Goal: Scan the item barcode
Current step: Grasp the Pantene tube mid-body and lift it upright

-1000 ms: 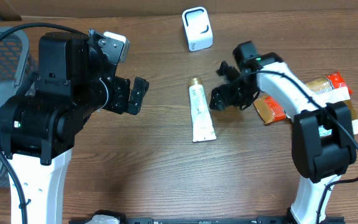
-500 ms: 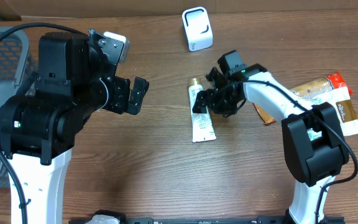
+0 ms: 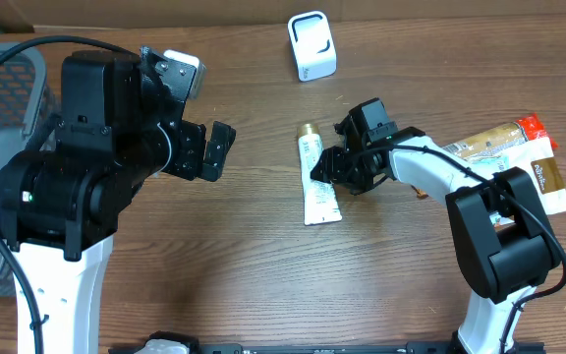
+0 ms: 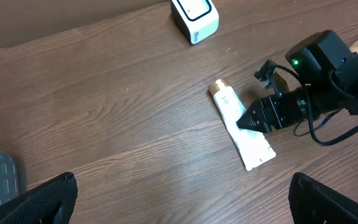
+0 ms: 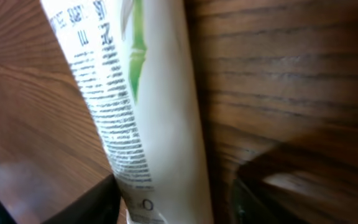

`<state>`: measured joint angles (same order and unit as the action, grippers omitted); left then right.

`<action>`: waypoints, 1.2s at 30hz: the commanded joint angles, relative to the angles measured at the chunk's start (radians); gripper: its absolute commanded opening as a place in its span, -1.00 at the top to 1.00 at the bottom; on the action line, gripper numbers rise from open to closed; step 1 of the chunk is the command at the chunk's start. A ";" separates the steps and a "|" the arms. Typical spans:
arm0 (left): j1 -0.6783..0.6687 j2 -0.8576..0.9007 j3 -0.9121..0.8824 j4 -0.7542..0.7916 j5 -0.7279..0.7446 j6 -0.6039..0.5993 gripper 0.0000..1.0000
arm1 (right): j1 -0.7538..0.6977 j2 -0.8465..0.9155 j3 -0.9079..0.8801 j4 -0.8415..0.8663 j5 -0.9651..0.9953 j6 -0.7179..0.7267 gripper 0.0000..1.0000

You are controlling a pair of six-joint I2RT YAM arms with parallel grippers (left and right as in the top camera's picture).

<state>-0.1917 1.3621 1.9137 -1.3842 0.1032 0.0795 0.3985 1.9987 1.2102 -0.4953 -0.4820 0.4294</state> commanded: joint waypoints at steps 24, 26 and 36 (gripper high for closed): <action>0.002 0.011 0.000 0.000 -0.002 -0.013 -0.99 | -0.037 -0.207 -0.016 0.045 -0.341 -0.095 0.93; 0.002 0.012 0.000 0.000 -0.002 -0.013 -1.00 | -0.043 -0.274 -0.016 0.045 -0.384 -0.095 0.93; 0.002 0.013 0.000 0.000 -0.003 -0.013 -0.99 | -0.047 -0.514 -0.016 -0.019 -0.417 -0.093 0.93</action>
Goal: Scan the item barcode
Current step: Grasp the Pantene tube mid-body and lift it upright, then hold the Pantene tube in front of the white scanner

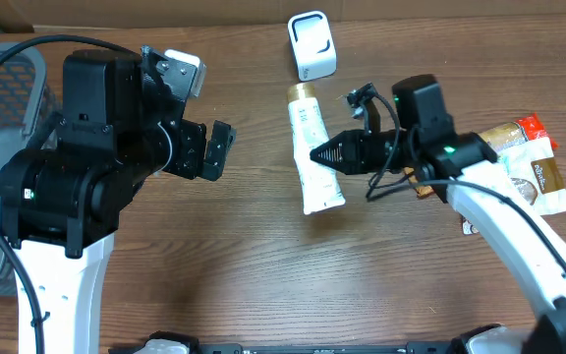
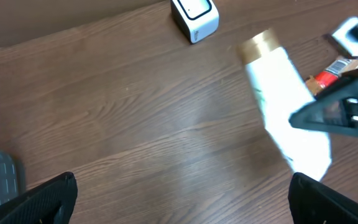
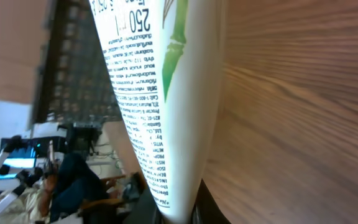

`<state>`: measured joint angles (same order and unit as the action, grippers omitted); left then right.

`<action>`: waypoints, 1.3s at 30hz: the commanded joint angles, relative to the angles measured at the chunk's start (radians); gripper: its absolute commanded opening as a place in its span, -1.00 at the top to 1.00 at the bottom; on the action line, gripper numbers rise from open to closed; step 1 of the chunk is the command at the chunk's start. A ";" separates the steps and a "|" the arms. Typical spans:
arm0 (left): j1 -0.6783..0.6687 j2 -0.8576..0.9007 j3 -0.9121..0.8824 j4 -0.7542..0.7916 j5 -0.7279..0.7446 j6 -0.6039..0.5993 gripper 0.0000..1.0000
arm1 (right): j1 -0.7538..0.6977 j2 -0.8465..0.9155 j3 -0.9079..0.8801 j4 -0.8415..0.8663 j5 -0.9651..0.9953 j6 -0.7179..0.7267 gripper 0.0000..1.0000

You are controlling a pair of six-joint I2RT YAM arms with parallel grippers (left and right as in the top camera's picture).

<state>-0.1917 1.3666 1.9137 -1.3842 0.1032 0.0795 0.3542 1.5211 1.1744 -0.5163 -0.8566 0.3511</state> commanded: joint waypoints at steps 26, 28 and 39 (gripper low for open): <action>0.002 0.008 0.000 0.000 -0.002 -0.013 -0.99 | 0.133 0.422 0.695 -0.011 1.532 -0.706 0.93; 0.002 0.008 0.000 0.000 -0.002 -0.013 -0.99 | 0.136 0.473 0.695 0.098 1.585 -0.793 0.93; 0.002 0.008 0.000 0.000 -0.002 -0.013 -0.99 | 0.135 0.715 0.695 0.458 1.627 -1.181 0.93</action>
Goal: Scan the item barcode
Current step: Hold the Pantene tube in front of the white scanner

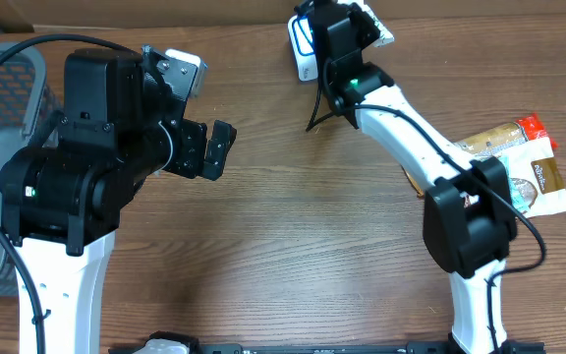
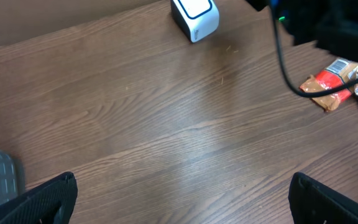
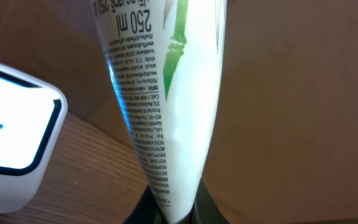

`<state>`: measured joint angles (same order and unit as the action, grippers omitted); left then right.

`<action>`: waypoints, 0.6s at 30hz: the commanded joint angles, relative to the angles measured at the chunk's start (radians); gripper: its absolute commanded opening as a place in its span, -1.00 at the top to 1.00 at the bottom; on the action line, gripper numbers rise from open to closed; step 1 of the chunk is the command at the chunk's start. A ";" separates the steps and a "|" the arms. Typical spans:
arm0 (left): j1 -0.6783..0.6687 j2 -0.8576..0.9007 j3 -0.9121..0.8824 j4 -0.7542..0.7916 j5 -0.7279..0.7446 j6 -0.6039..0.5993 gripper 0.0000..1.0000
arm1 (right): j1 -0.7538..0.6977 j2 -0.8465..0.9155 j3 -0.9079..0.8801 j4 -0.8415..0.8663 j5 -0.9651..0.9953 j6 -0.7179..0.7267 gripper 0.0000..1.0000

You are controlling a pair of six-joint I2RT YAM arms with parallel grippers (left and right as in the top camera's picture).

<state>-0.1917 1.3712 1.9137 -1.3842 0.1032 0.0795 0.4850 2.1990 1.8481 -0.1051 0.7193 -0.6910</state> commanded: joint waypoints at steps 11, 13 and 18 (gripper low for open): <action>0.002 0.003 0.000 0.000 -0.002 -0.013 -1.00 | 0.005 0.179 0.021 0.209 0.084 -0.264 0.93; 0.002 0.003 0.000 0.000 -0.002 -0.013 -0.99 | 0.005 0.186 0.021 0.209 0.083 -0.263 0.93; 0.002 0.003 0.000 0.000 -0.002 -0.013 -0.99 | 0.003 0.188 0.021 0.209 0.072 -0.259 0.93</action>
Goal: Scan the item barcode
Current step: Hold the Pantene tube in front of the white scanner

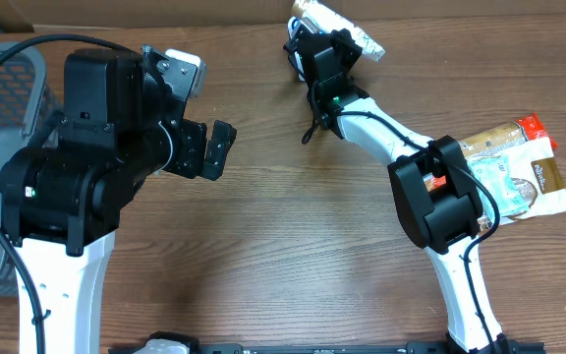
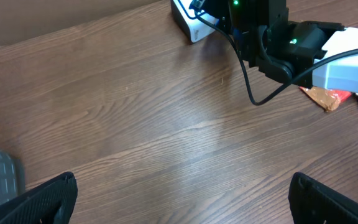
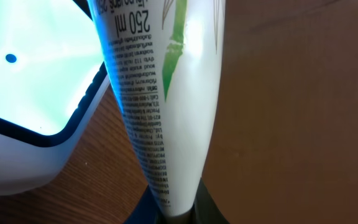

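Note:
My right gripper is shut on the flat end of a white tube with black print and a green bamboo drawing. The tube is held right beside the white scanner, whose face glows pale green. From overhead, the tube sticks out past the right gripper at the table's far edge, and the scanner is mostly covered by that gripper. A corner of the scanner shows in the left wrist view. My left gripper hangs open above the left half of the table, holding nothing.
A grey mesh basket stands at the far left. Snack packets lie at the right edge, by the right arm's base. A brown cardboard wall runs along the back.
My right gripper has brought the tube closer to the scanner, which now fills more of the right wrist view and glows green. The left arm has not moved.
The tube lay flat mid-table with my right gripper at its lower end. Then the gripper held it lifted above the table. Later it was at the far edge beside the scanner, and now it is held close against the lit scanner face.

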`<state>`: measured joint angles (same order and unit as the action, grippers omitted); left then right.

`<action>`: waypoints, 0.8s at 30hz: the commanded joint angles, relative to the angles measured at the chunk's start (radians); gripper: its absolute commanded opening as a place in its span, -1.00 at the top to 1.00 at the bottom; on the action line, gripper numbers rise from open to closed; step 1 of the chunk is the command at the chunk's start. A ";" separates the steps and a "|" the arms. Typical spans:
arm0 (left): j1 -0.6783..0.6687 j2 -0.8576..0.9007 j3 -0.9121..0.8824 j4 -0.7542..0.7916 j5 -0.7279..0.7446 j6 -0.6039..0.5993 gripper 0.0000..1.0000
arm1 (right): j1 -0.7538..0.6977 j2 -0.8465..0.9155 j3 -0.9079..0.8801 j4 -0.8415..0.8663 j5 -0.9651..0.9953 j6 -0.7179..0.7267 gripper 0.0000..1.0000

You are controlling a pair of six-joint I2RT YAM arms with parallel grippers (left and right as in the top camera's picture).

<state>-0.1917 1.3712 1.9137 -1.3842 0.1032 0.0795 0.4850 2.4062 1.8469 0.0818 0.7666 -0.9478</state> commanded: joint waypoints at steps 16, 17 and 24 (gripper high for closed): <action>0.002 0.003 0.000 0.000 -0.002 -0.013 -1.00 | 0.050 -0.344 0.024 -0.404 -0.105 0.381 0.93; 0.002 0.003 0.000 0.000 -0.003 -0.013 -1.00 | 0.047 -0.392 0.024 -0.484 -0.180 0.455 0.93; 0.002 0.003 0.000 0.000 -0.002 -0.013 -1.00 | -0.080 -0.698 0.024 -0.945 -0.690 1.081 0.93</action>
<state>-0.1917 1.3712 1.9137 -1.3842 0.1032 0.0795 0.4854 1.8503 1.8416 -0.8101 0.3218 -0.2375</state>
